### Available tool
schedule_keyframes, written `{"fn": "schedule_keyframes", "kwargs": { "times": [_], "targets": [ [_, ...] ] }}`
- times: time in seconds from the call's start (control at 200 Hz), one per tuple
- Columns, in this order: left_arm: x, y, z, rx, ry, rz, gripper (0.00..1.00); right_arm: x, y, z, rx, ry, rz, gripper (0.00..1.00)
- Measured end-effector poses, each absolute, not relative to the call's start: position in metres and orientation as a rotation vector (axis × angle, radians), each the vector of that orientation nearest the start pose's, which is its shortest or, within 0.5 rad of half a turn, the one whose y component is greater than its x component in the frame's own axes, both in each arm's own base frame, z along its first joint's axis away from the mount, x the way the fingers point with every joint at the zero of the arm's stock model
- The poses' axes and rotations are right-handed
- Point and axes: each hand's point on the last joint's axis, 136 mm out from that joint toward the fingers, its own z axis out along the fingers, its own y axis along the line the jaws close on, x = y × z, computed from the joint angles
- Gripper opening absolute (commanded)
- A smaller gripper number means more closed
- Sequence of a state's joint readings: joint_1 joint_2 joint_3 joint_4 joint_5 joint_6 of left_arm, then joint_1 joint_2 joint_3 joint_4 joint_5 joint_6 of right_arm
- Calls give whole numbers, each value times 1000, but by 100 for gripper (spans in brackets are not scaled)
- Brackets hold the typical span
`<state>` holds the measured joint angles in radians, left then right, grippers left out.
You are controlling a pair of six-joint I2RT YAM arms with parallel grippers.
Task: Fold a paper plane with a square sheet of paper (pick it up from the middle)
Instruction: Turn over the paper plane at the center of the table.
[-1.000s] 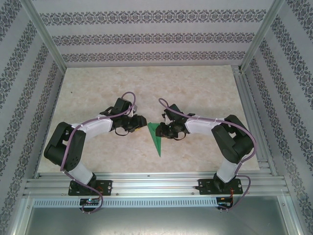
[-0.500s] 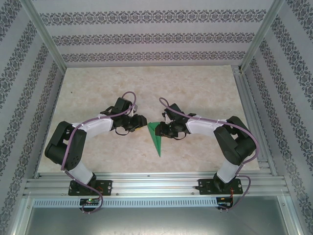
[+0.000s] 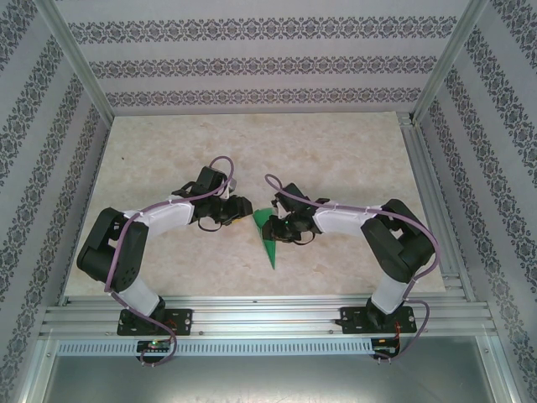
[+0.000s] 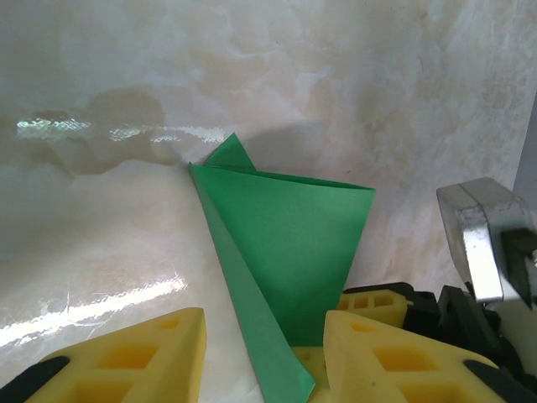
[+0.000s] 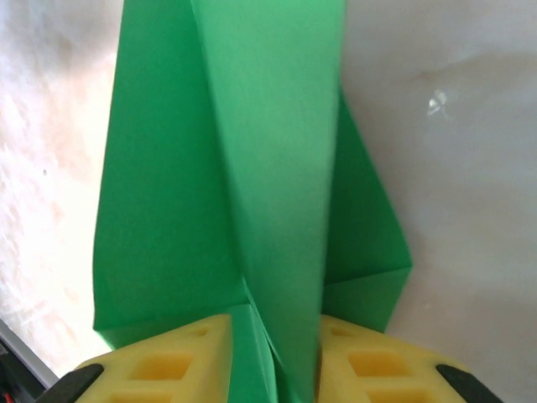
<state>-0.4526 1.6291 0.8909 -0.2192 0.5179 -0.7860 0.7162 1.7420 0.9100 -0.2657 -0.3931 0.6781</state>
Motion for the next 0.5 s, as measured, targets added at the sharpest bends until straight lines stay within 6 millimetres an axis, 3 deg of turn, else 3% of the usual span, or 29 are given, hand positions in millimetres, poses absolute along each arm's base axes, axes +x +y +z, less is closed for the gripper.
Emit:
{"fn": "schedule_keyframes", "kwargs": {
  "times": [0.06,0.31,0.505],
  "targets": [
    [310,-245,74,-228,2730,-1088,43,238,301,24,-212,2906,876,27],
    [310,-241,73,-245,2737,-1052,41,231,308,34,-315,2932,697,0],
    [314,-230,85,-269,2695,-995,40,248,305,56,-350,2899,500,0]
  ]
}}
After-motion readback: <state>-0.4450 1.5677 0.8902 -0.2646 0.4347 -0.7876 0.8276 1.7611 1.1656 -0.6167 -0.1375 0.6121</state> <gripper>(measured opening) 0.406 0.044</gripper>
